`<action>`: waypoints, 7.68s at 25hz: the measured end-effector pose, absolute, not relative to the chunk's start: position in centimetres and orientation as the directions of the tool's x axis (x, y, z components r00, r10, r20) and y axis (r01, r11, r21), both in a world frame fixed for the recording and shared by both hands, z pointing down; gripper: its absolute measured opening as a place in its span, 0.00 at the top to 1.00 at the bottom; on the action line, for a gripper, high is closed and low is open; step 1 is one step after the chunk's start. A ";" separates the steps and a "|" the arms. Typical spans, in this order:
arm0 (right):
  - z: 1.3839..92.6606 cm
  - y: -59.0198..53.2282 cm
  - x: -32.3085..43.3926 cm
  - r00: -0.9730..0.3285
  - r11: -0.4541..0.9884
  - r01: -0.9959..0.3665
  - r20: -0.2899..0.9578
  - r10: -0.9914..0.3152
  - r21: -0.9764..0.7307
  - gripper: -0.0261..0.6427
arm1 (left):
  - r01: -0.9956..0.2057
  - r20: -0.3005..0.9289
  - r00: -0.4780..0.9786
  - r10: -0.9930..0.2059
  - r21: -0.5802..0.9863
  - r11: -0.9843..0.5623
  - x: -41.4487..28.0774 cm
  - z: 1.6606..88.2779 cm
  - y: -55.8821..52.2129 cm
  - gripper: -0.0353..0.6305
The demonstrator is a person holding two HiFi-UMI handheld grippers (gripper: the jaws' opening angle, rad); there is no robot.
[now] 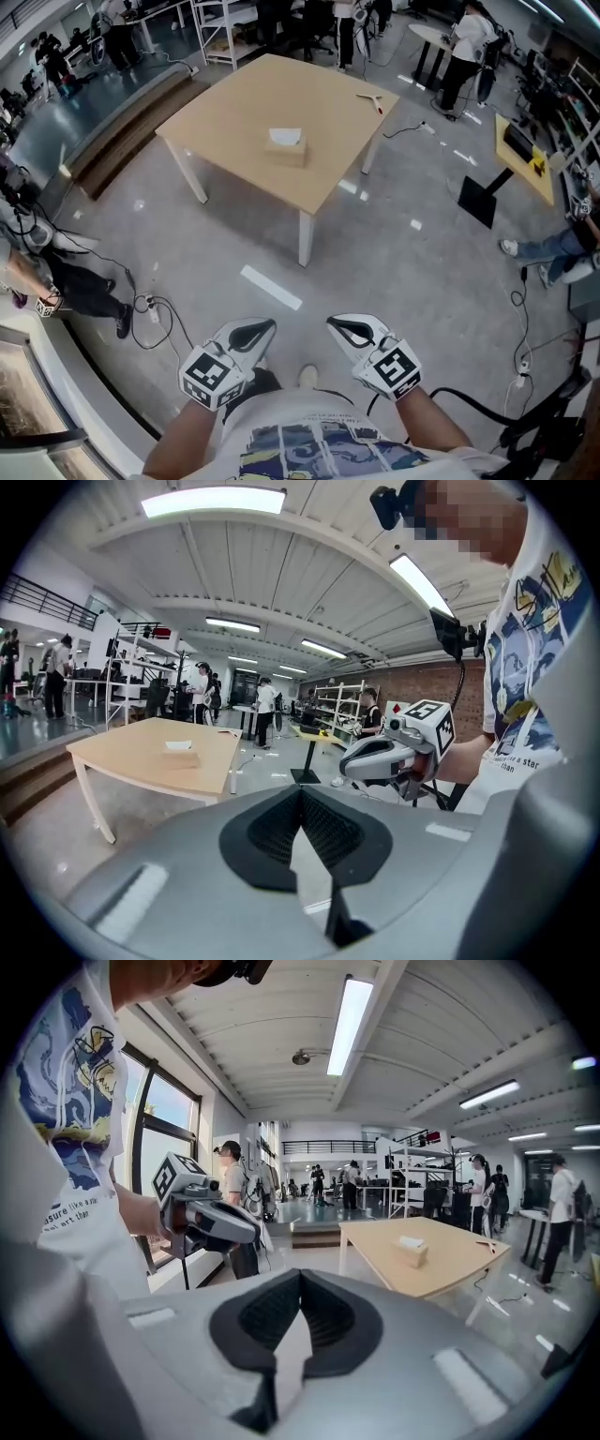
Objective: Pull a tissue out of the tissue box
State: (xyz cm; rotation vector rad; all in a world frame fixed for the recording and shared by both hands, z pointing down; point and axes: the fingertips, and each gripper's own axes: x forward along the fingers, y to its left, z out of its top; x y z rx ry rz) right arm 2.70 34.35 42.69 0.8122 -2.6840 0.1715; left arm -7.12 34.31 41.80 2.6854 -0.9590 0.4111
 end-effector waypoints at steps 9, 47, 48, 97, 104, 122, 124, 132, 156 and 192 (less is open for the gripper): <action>43.6 32.4 3.3 -0.787 0.834 -0.549 0.369 -0.494 -0.055 0.96 | -0.651 0.380 0.736 -0.560 0.170 -0.740 -6.5 42.8 32.3 0.94; 43.1 2.3 -0.1 -0.761 0.827 -0.563 0.399 -0.512 -0.013 0.96 | -0.558 0.341 0.811 -0.476 0.203 -0.804 -6.8 43.9 1.8 0.94; 43.2 1.3 0.5 -0.767 0.835 -0.550 0.400 -0.502 -0.007 0.96 | -0.564 0.340 0.807 -0.484 0.200 -0.801 -6.1 44.0 0.7 0.94; 46.7 -20.1 -0.6 -0.417 0.481 -0.877 0.509 -0.753 -0.007 0.96 | -0.390 0.569 0.805 -0.168 0.295 -0.872 -12.4 58.6 -37.3 0.63; 47.2 -18.4 0.1 -0.310 0.358 -0.934 0.550 -0.776 -0.022 0.96 | -0.278 0.582 0.813 0.007 0.398 -0.875 -10.1 62.3 -39.0 0.55; 47.6 -18.6 -1.2 -0.314 0.375 -0.927 0.582 -0.750 -0.016 0.96 | -0.144 0.536 0.792 0.290 0.627 -0.766 -8.6 65.5 -38.1 0.74; 47.4 -18.9 -1.9 -0.325 0.385 -0.923 0.583 -0.745 -0.022 0.96 | -0.140 0.546 0.795 0.262 0.586 -0.798 -8.8 64.9 -38.2 0.82; 47.5 -19.0 -2.3 -0.350 0.432 -0.902 0.587 -0.730 0.000 0.96 | -0.150 0.599 0.786 0.152 0.423 -0.894 -9.1 63.2 -38.1 0.94; 46.5 -16.6 1.2 -0.447 0.511 -0.859 0.539 -0.714 -0.036 0.96 | -0.161 0.643 0.757 -0.116 0.011 -0.987 -7.7 57.2 -33.4 0.94; 45.4 -14.0 7.9 -0.657 0.713 -0.700 0.428 -0.620 -0.042 0.96 | -0.460 0.556 0.683 -0.474 -0.177 -0.870 -6.8 46.9 -26.4 0.94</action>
